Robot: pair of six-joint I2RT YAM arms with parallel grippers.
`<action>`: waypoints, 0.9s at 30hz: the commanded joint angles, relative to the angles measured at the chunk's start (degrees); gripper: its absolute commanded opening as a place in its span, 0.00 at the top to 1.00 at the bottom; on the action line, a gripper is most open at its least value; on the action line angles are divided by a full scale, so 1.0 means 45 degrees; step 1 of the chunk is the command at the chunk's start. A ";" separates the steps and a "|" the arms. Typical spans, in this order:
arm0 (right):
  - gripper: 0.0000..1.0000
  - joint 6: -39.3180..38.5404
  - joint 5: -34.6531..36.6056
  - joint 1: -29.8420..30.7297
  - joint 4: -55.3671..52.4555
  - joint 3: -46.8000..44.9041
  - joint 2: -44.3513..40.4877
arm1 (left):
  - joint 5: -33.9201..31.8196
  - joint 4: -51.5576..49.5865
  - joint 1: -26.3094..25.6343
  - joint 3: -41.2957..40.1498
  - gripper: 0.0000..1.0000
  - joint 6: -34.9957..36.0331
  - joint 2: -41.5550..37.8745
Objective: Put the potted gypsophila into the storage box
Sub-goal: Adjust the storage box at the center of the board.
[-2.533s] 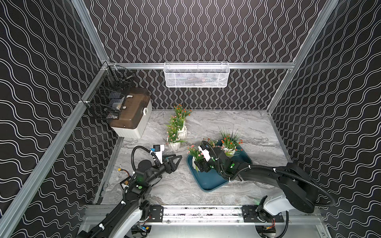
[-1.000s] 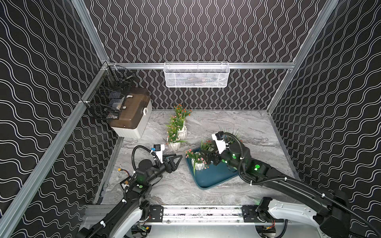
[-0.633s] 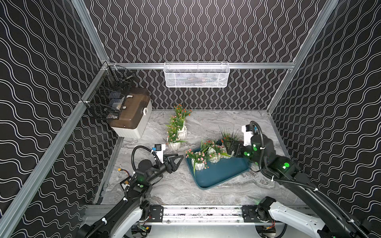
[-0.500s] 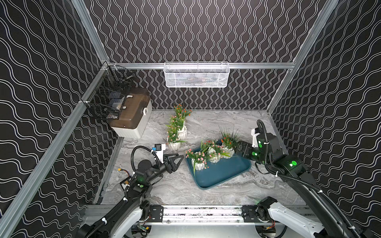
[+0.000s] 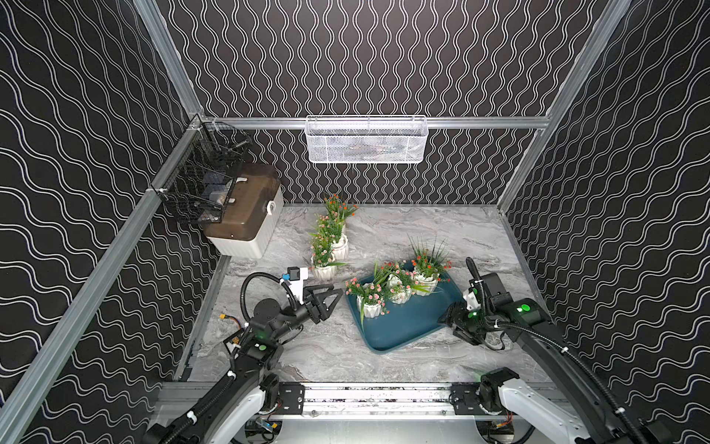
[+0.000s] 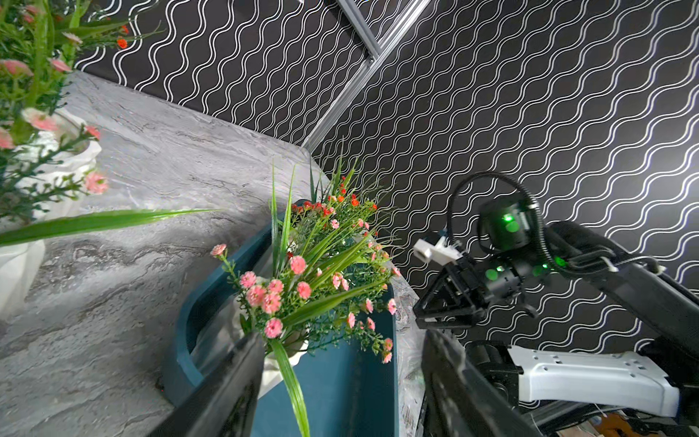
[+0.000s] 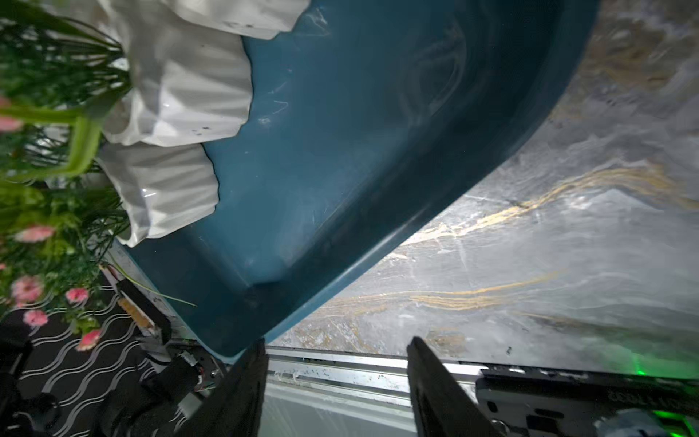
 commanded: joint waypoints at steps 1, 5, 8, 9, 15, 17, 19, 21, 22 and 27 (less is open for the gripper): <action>0.45 0.0314 -0.2180 -0.1058 0.1204 -0.0634 0.0189 | 0.0682 0.0755 -0.0026 0.0080 0.30 -0.0274 -0.0029; 0.50 0.0459 -0.3722 -0.2502 0.1973 -0.1495 0.0368 | 0.1148 0.2526 -0.0276 -0.0137 0.30 -0.0807 0.0512; 0.51 0.0265 -0.4235 -0.3031 0.2122 -0.1778 0.0671 | 0.1592 0.4089 -0.0466 -0.0196 0.31 -0.1296 0.1309; 0.52 0.0210 -0.4314 -0.3103 0.2170 -0.1824 0.0747 | 0.1728 0.4570 -0.0540 -0.0196 0.32 -0.1436 0.1601; 0.55 0.0229 -0.4600 -0.3458 0.2740 -0.2377 0.1160 | 0.2193 0.6748 -0.1136 -0.0052 0.35 -0.2077 0.3636; 0.57 0.0259 -0.4679 -0.3509 0.3001 -0.2527 0.1359 | 0.2184 0.7136 -0.1334 -0.0021 0.35 -0.2159 0.4080; 0.59 0.0139 -0.4723 -0.3576 0.3145 -0.2517 0.1611 | 0.2129 0.7267 -0.1500 -0.0001 0.35 -0.2142 0.4293; 0.64 -0.0041 -0.4690 -0.3631 0.3231 -0.2422 0.1861 | 0.2054 0.7047 -0.1601 0.0018 0.35 -0.2012 0.4246; 0.64 -0.0130 -0.4651 -0.3665 0.3272 -0.2350 0.1997 | 0.2002 0.6780 -0.1635 0.0038 0.34 -0.1887 0.4123; 0.73 -0.0628 -0.4519 -0.3941 0.3462 -0.2012 0.2760 | 0.1676 0.4792 -0.1678 0.0204 0.34 -0.1066 0.2901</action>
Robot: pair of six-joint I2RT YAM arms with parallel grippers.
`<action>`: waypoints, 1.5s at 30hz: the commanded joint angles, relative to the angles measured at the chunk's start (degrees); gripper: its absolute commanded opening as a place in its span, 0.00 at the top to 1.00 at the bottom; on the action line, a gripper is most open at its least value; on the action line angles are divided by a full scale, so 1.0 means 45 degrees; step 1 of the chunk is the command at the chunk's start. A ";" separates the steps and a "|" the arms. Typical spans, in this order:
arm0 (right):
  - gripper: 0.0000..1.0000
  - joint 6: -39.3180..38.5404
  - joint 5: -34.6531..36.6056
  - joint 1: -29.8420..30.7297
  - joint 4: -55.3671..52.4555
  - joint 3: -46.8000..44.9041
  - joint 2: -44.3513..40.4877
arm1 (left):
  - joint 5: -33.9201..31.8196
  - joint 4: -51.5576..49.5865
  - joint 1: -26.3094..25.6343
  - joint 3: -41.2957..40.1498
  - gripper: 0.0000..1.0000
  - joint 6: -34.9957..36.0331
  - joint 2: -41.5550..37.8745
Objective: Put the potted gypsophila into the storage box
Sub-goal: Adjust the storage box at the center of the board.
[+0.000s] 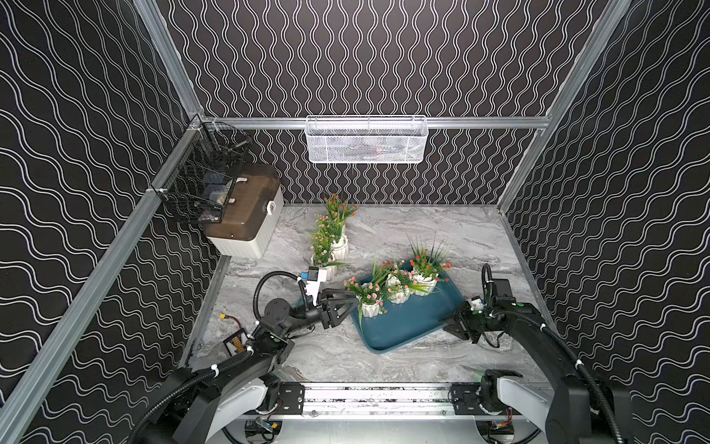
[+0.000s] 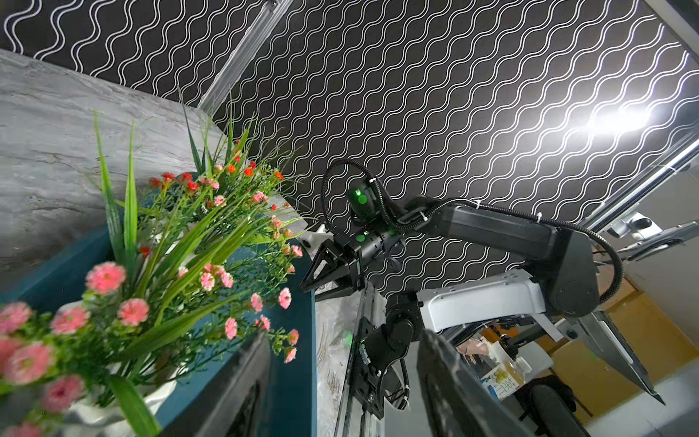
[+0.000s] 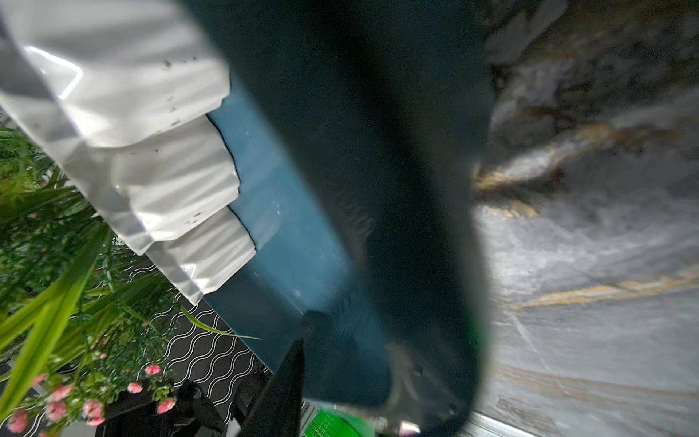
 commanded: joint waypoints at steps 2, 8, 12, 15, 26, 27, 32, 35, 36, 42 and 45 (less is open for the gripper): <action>0.75 -0.0507 -0.0289 -0.0236 0.0148 0.0362 0.0494 | -0.0437 -0.1801 -0.0016 0.0225 0.34 0.1057 -0.1264; 0.82 -0.1362 0.0399 -0.0610 0.0224 0.1399 0.1133 | -0.1235 -0.4304 -0.0042 0.0400 0.33 0.2099 -0.3048; 0.89 -0.1718 0.0600 -0.0822 0.0701 0.2075 0.1899 | -0.1270 -0.4096 -0.0036 0.0385 0.33 0.2031 -0.2896; 0.89 -0.1622 0.0935 -0.0893 0.1673 0.2287 0.2224 | -0.1105 -0.3367 -0.0045 0.0312 0.33 0.1712 -0.2379; 0.88 -0.2538 0.2403 -0.0898 0.3275 0.4632 0.4721 | -0.1137 -0.3611 -0.0050 0.0384 0.33 0.1723 -0.2407; 0.88 -0.2658 0.2338 -0.0895 0.3333 0.4984 0.5110 | -0.1224 -0.3869 -0.0042 0.0414 0.33 0.1801 -0.2532; 0.86 -0.3483 0.2947 -0.0913 0.2875 0.7010 0.6908 | -0.1832 -0.5071 -0.0036 0.0482 0.32 0.2148 -0.2966; 0.84 -0.3705 0.2838 -0.0913 0.2640 0.8438 0.8214 | -0.2007 -0.5544 -0.0049 0.0599 0.32 0.2297 -0.2864; 0.84 -0.3717 0.2759 -0.0901 0.2615 0.8849 0.8641 | -0.1930 -0.5449 -0.0044 0.0609 0.32 0.2302 -0.2799; 0.70 -0.3266 0.2718 -0.0840 0.3035 0.9948 0.9468 | -0.2364 -0.6237 -0.0039 0.0740 0.32 0.2623 -0.2900; 0.46 -0.3446 0.3496 -0.0604 0.2747 1.0156 0.8880 | -0.3179 -0.7850 -0.0045 0.1042 0.30 0.3141 -0.3233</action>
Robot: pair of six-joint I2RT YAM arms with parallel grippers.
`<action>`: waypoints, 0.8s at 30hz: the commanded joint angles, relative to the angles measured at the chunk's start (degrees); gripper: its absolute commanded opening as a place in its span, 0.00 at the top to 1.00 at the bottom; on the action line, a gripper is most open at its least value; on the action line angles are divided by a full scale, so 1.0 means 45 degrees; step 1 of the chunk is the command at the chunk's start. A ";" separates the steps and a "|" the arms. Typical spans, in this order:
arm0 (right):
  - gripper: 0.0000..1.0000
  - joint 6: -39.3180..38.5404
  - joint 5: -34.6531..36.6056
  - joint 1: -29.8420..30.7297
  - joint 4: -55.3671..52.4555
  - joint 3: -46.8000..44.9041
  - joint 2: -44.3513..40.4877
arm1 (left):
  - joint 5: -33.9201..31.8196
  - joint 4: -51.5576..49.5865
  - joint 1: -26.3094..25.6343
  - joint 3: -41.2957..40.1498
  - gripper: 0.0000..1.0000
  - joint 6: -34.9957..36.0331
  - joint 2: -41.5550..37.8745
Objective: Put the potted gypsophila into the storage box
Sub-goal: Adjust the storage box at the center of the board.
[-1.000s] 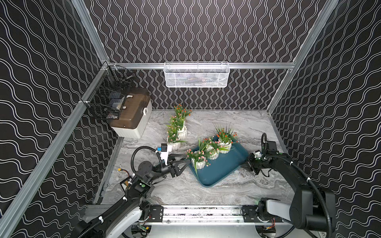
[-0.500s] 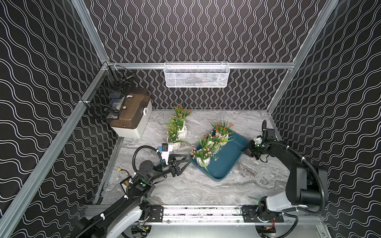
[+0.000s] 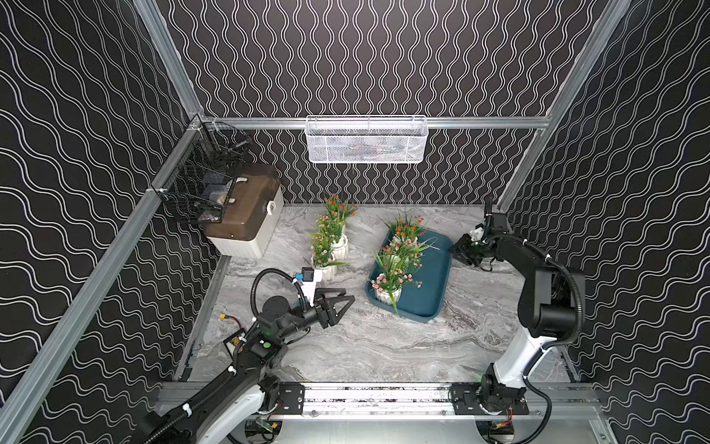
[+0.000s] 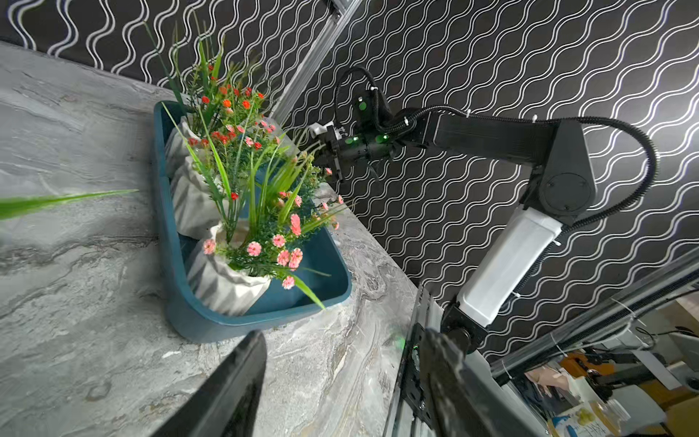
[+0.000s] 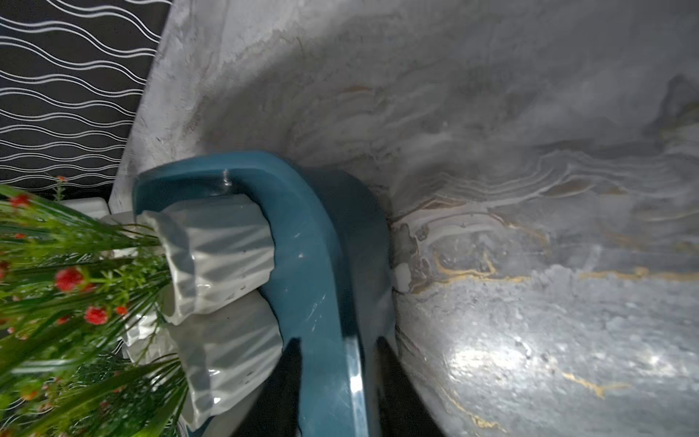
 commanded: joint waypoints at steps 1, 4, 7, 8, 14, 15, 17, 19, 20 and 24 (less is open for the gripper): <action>0.41 -0.0175 0.0787 0.0181 -0.0089 0.0273 -0.0673 | -0.1043 -0.1662 0.0003 0.0318 0.29 0.0816 -0.0303; 0.25 -0.0326 0.1424 0.0182 -0.0040 -0.0208 -0.1948 | -0.1388 -0.2377 0.0004 0.0504 0.27 0.1106 -0.0488; 0.00 -0.0387 0.1499 0.0196 0.0360 -0.1022 -0.3778 | -0.2644 -0.3830 0.0009 0.0885 0.25 0.1265 -0.0530; 0.00 -0.0404 0.1471 0.0218 0.0567 -0.1372 -0.4449 | -0.3244 -0.4557 0.0006 0.1074 0.25 0.1402 -0.0504; 0.00 -0.1696 0.2177 0.1589 0.1481 -0.3449 -0.8016 | -0.6334 -0.7580 -0.0001 0.2073 0.22 0.2062 -0.0578; 0.00 -0.2004 0.2740 0.2159 0.1457 -0.3689 -0.8491 | -0.6849 -0.7954 0.0000 0.2177 0.21 0.2090 -0.0639; 0.00 -0.2630 0.3129 0.3176 0.1664 -0.4152 -0.9258 | -0.7649 -0.8480 0.0013 0.2279 0.02 0.2163 -0.0792; 0.00 -0.2991 0.2836 0.3870 0.2138 -0.4734 -0.9840 | -0.8298 -0.8797 0.0011 0.2279 0.01 0.2230 -0.0870; 0.00 -0.3103 0.2023 0.3892 0.2637 -0.5163 -1.0040 | -0.8514 -0.8792 0.0009 0.2218 0.01 0.2336 -0.0869; 0.00 -0.2167 0.0295 0.3853 0.5947 -0.7246 -1.0673 | -0.8713 -0.8098 -0.0004 0.1935 0.01 0.3100 -0.0496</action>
